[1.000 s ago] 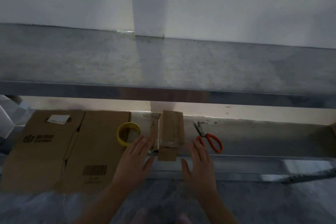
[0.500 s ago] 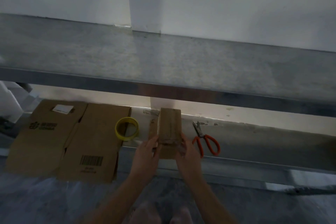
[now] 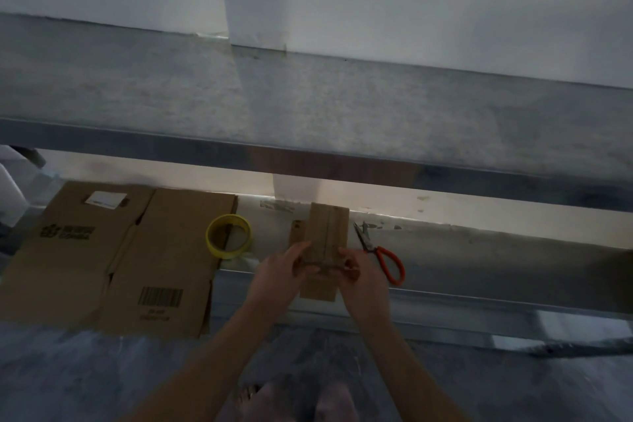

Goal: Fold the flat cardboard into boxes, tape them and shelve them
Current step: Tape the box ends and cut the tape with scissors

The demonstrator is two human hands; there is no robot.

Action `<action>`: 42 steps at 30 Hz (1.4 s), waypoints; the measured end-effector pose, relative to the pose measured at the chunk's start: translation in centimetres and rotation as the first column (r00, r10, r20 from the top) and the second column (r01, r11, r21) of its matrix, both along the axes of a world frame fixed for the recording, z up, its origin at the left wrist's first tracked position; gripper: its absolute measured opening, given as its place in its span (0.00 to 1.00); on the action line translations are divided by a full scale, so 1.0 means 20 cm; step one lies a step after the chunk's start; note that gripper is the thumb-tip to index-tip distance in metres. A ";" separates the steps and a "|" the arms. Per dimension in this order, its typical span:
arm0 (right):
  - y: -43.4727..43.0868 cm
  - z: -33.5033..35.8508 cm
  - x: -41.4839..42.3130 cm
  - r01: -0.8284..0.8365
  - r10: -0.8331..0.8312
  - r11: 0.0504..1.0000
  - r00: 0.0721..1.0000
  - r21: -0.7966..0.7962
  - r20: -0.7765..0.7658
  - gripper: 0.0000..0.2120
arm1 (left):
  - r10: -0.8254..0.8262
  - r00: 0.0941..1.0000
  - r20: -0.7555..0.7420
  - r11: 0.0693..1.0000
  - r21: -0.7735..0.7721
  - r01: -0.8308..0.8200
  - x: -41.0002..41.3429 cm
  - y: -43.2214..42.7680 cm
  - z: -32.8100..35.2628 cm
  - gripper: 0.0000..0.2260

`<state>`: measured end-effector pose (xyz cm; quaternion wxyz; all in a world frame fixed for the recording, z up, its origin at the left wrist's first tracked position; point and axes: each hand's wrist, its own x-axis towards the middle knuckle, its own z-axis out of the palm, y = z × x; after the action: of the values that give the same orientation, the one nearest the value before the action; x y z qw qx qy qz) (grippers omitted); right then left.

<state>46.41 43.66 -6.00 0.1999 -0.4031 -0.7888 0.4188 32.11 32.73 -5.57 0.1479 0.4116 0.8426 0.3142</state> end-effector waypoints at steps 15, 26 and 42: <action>0.18 0.07 0.05 -0.246 0.260 0.962 0.959 -0.117 0.117 0.19 | -0.412 0.888 0.205 0.902 -0.047 0.429 -0.22 -0.01 0.07 0.29; 0.06 0.04 -0.03 -0.088 0.091 0.996 0.993 -0.033 0.081 0.11 | -0.153 0.976 0.155 0.988 0.057 0.146 -0.13 0.08 -0.02 0.22; 0.05 0.03 -0.04 0.115 -0.171 0.880 0.982 -0.460 -0.081 0.15 | 0.010 0.949 0.314 0.996 0.086 -0.039 -0.11 0.07 0.03 0.22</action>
<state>45.52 44.68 -5.33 0.1773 -0.4701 -0.6240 0.5984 29.93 34.03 -4.98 0.2568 0.3522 0.7983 0.4156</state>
